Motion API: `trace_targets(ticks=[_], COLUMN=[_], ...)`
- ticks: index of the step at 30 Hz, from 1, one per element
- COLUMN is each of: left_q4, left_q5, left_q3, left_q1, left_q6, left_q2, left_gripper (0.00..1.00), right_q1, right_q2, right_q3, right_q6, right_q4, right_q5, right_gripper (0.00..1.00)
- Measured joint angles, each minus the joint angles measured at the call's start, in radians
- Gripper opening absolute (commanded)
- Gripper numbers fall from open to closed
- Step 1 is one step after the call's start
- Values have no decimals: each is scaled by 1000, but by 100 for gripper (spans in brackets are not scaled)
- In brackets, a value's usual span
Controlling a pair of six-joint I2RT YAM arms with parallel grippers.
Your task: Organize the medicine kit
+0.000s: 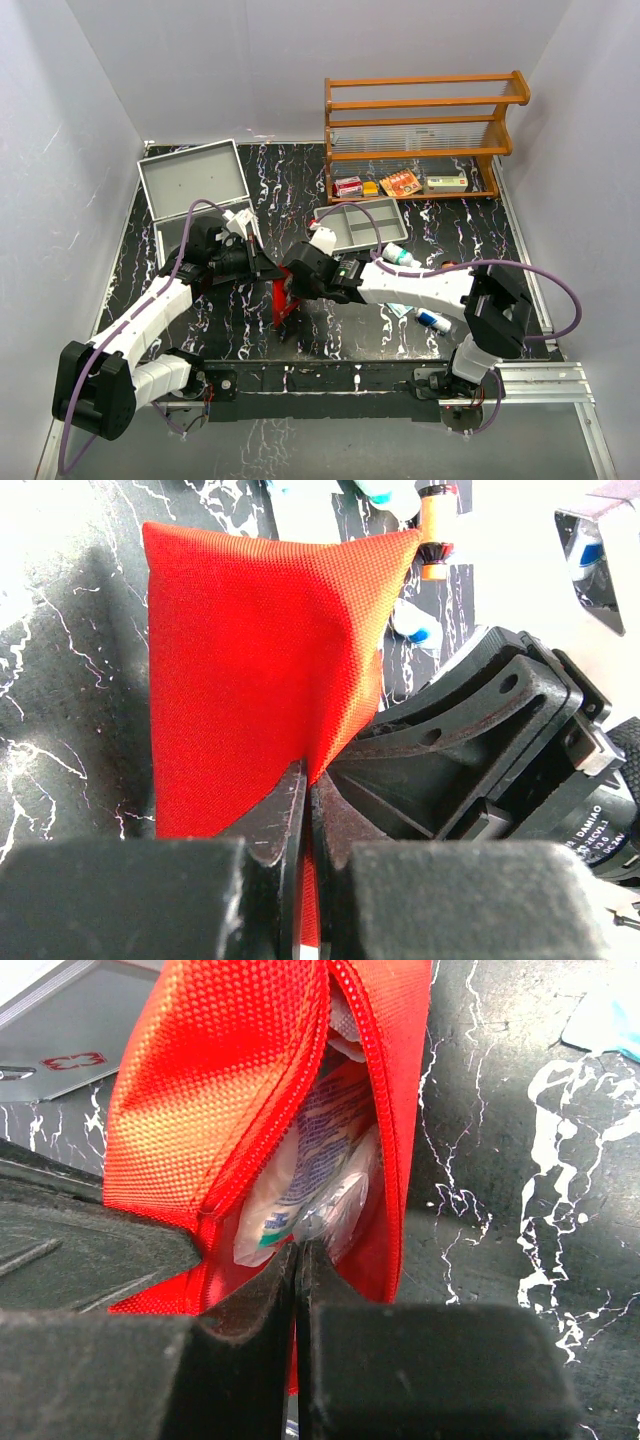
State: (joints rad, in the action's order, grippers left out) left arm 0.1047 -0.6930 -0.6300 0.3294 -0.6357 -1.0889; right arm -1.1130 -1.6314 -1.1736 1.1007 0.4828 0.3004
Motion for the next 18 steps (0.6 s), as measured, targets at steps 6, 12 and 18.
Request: trace_targets(ticks=[6,12,18], left_q4=[0,11,35], left_q5=[0,1,1], left_q3=[3,3,3], left_q1=[0,0,0], left_q6=[0,9,27], left_q2=[0,0,1], left_gripper=[0,0,0], right_q1=[0,0,0], right_q2=[9,81,211], right_q3=[0,-1,0], right_q6=[-1,-22,-38], right_q4=[-5,23,32], right_q5=[5,60,128], right_gripper=[23,39,52])
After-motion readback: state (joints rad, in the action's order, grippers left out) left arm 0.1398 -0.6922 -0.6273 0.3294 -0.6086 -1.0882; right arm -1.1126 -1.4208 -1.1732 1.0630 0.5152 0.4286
